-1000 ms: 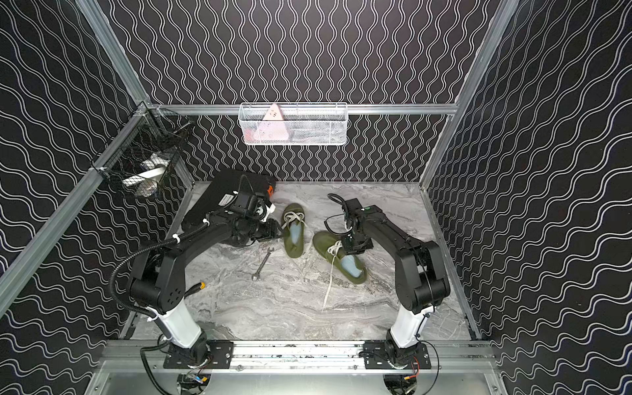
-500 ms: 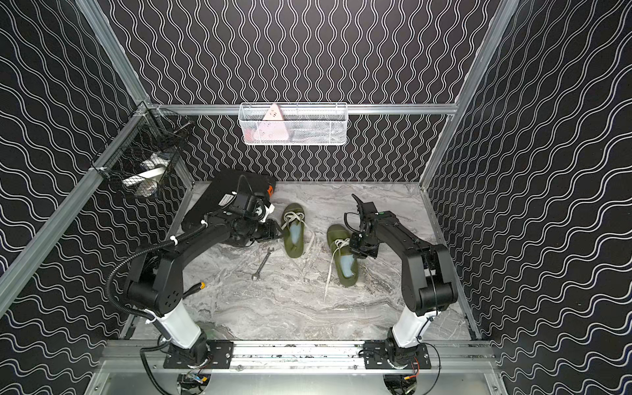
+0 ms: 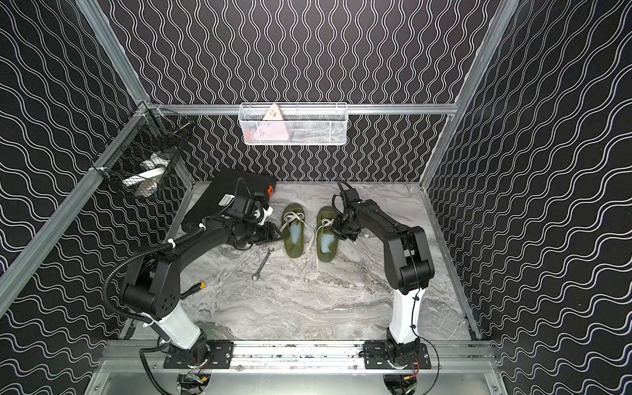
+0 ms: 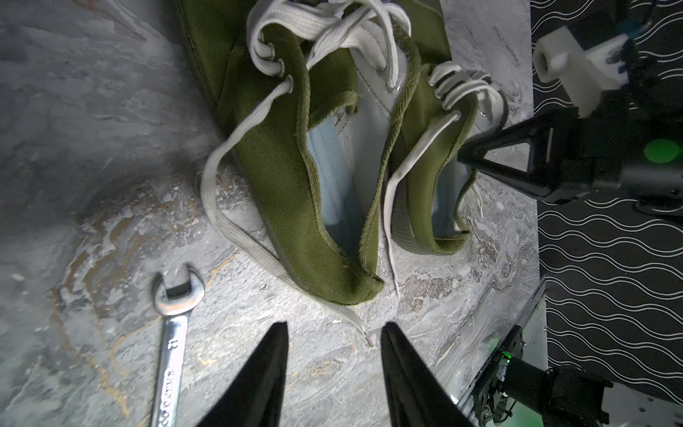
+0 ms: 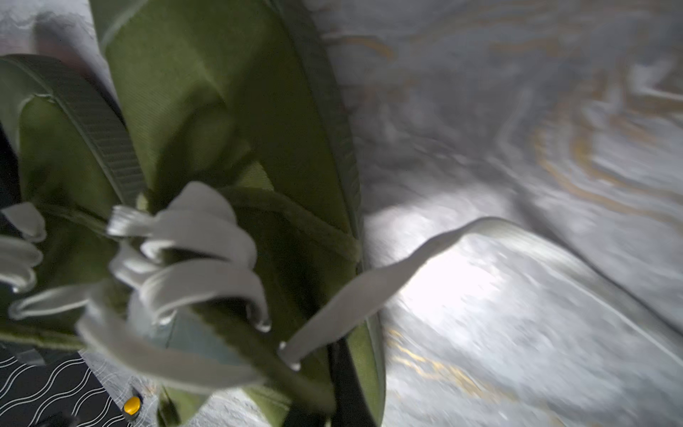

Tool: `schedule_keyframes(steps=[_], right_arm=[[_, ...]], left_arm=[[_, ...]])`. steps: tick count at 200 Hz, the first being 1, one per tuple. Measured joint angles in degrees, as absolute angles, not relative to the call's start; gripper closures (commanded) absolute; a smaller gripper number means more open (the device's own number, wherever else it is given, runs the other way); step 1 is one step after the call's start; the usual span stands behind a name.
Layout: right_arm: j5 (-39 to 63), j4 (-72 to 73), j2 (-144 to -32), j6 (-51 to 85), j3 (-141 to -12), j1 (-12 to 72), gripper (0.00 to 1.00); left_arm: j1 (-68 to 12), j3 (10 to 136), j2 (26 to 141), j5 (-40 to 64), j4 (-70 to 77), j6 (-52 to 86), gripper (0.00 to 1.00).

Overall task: Insert the insole into the shoe
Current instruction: Adjust the shoe at the center of the board, then reset both arms

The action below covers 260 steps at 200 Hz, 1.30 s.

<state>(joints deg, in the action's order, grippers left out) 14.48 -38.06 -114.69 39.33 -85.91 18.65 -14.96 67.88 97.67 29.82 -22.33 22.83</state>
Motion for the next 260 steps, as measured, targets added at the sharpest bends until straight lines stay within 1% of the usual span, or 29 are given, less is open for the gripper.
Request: schedule_keyframes(steps=[52, 149, 157, 161, 169, 174, 186, 212, 220, 232, 242, 247, 248, 249, 250, 251, 252, 255, 260], right_arm=[[15.03, -39.0, -120.95, 36.95, -92.97, 21.76, 1.0], [15.2, -39.42, -119.07, 28.93, -90.19, 23.35, 1.0], [15.18, -39.77, -119.17, 28.58, -90.63, 23.4, 0.93], [15.25, -39.99, -119.28, 28.4, -90.94, 23.42, 0.86], [15.27, -40.49, -119.52, 28.01, -91.74, 23.51, 0.68], [15.27, -40.6, -119.63, 28.01, -92.16, 23.53, 0.61], [15.51, -40.73, -119.68, 27.81, -92.9, 23.57, 0.54], [14.79, -41.3, -117.23, 27.64, -92.77, 23.57, 0.43], [14.22, -41.36, -115.46, 27.62, -92.07, 23.57, 0.35], [13.52, -41.71, -112.49, 27.42, -91.15, 23.57, 0.29], [12.36, -41.69, -110.21, 27.14, -90.41, 23.57, 0.25], [11.9, -41.74, -109.21, 26.87, -89.97, 23.57, 0.22], [11.84, -41.74, -109.06, 26.85, -89.89, 23.57, 0.22], [11.66, -41.71, -108.73, 26.79, -89.71, 23.57, 0.21], [11.6, -41.71, -108.57, 26.74, -89.62, 23.57, 0.21], [11.53, -41.71, -108.4, 26.7, -89.54, 23.57, 0.2], [11.42, -41.71, -108.12, 26.57, -89.36, 23.57, 0.2], [11.09, -41.69, -107.44, 26.44, -88.95, 23.57, 0.18], [10.72, -41.52, -106.28, 26.3, -88.09, 23.57, 0.14]], left_arm=[[-14.63, 67.42, 97.27, 29.98, -22.15, 22.83, 0.53], [-14.55, 67.07, 97.32, 30.15, -21.47, 23.05, 0.53], [-14.55, 67.07, 97.32, 30.15, -21.45, 23.07, 0.53], [-14.55, 67.07, 97.32, 30.15, -21.45, 23.07, 0.53], [-14.55, 67.07, 97.32, 30.13, -21.45, 23.07, 0.53], [-14.55, 67.07, 97.32, 30.11, -21.43, 23.07, 0.53], [-14.55, 67.07, 97.32, 30.06, -21.43, 23.07, 0.53], [-14.55, 67.37, 97.14, 29.98, -21.28, 23.88, 0.53], [-14.55, 67.37, 96.95, 29.93, -21.17, 23.9, 0.52], [-14.55, 67.35, 96.75, 29.91, -20.6, 23.9, 0.5], [-14.55, 67.26, 96.57, 29.91, -19.99, 23.9, 0.39], [-14.55, 67.16, 96.44, 29.82, -19.68, 23.94, 0.3], [-14.55, 67.13, 96.4, 29.8, -19.66, 23.92, 0.27], [-14.55, 67.13, 96.38, 29.78, -19.64, 23.92, 0.22], [-14.55, 67.13, 96.36, 29.78, -19.64, 23.92, 0.13], [-14.55, 67.09, 96.29, 29.74, -19.64, 23.94, 0.07], [-14.55, 67.09, 96.27, 29.74, -19.64, 23.97, 0.04], [-14.55, 67.02, 96.09, 29.71, -19.57, 23.94, 0.02], [-14.52, 66.85, 95.77, 29.5, -19.38, 23.99, 0.01]])
